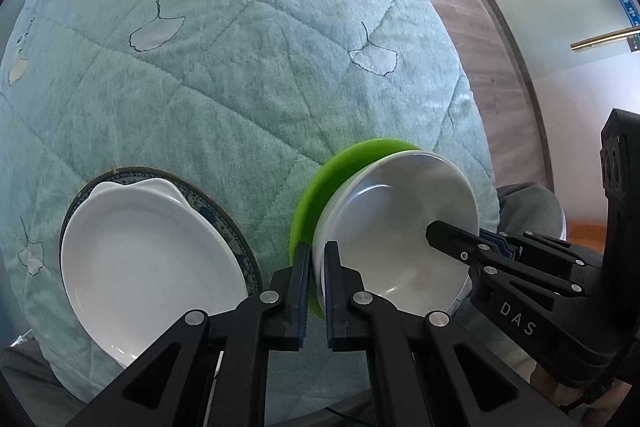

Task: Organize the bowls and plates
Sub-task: 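Open the left gripper to release the white bowl inside the green bowl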

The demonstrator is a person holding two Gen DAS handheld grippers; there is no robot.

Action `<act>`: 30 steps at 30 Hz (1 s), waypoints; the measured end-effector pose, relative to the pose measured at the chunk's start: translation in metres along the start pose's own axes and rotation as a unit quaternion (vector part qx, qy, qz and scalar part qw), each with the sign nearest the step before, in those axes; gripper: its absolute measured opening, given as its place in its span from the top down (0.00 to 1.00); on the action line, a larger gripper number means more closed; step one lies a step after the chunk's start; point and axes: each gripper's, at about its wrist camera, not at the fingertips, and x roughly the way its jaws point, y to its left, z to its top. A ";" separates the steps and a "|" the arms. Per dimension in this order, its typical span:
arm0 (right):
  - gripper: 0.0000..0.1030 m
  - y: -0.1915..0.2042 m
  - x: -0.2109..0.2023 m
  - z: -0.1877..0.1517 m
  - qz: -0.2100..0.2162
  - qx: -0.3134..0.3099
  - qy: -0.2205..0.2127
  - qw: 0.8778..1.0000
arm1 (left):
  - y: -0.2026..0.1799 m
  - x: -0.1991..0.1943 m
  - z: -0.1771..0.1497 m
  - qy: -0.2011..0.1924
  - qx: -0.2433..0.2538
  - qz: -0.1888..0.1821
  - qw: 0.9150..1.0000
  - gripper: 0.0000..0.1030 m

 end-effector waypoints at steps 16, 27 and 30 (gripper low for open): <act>0.62 0.001 -0.019 -0.001 -0.028 -0.014 -0.035 0.999 | 0.006 -0.023 -0.002 -0.032 0.007 -0.015 0.999 0.92; 0.11 -0.011 -0.066 0.031 0.057 -0.048 -0.098 0.992 | 0.034 -0.101 0.050 -0.138 -0.023 0.016 0.990 0.30; 0.00 -0.008 -0.075 0.060 0.089 -0.070 -0.094 0.989 | 0.041 -0.110 0.077 -0.156 -0.025 0.055 0.986 0.26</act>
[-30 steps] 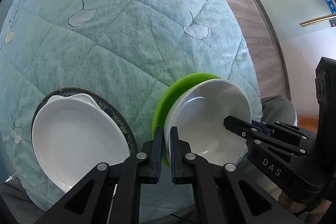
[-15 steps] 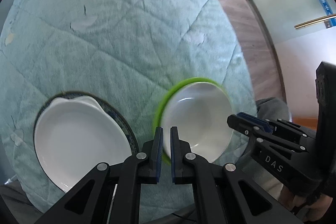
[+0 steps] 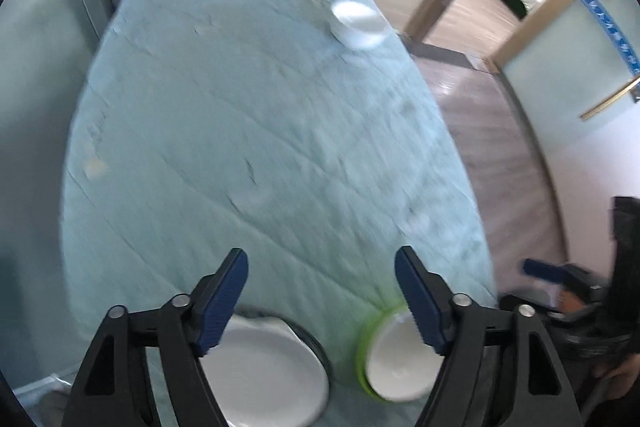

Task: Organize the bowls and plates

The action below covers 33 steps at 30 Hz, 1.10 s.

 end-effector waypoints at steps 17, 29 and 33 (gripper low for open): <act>0.00 -0.010 0.005 0.272 -0.070 -0.085 0.034 0.993 | -0.005 0.099 0.270 0.038 -0.002 0.027 0.999 0.25; 0.07 -0.048 0.123 0.368 -0.098 0.010 0.055 0.994 | -0.003 0.222 0.341 0.091 -0.004 0.082 0.992 0.24; 0.44 -0.053 0.150 0.373 -0.077 0.019 0.088 0.993 | 0.000 0.236 0.351 0.085 -0.015 0.075 0.993 0.24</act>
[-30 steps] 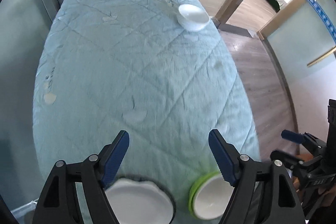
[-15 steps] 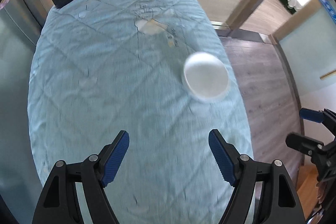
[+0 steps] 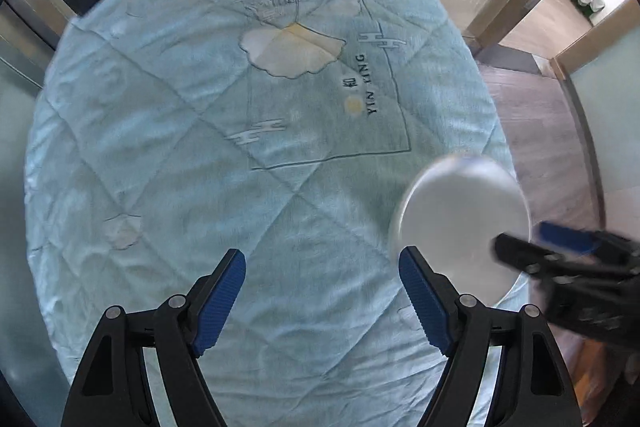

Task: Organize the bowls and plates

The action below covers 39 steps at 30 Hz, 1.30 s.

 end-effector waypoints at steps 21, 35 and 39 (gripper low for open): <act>0.95 0.008 0.019 -0.002 0.002 0.022 -0.004 1.000 | -0.054 0.017 0.010 0.029 0.054 -0.018 0.998 0.97; 0.95 0.022 -0.060 -0.063 -0.007 0.033 -0.045 0.998 | -0.062 -0.087 -0.049 -0.007 0.096 -0.030 0.995 0.97; 0.95 0.036 -0.095 -0.095 -0.005 0.019 -0.067 0.998 | -0.056 -0.135 -0.080 -0.021 0.095 -0.048 0.994 0.97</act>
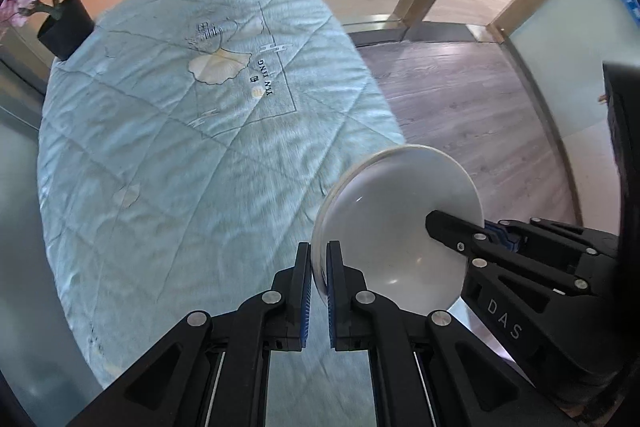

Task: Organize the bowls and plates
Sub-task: 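Carry the small white bowl with both grippers and lower it into the nested bowls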

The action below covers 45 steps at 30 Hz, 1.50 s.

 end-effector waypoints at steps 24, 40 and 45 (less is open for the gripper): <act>0.93 0.018 -0.103 -0.250 0.029 0.002 -0.022 0.999 | -0.057 -0.127 -0.289 -0.018 0.028 -0.029 0.999 0.96; 0.93 0.019 -0.040 -0.354 0.007 -0.019 0.064 0.998 | -0.050 -0.058 -0.412 0.049 -0.005 -0.044 0.998 0.96; 0.93 0.010 -0.016 -0.361 0.004 -0.004 0.087 0.996 | -0.047 -0.025 -0.409 0.074 -0.018 -0.059 0.995 0.96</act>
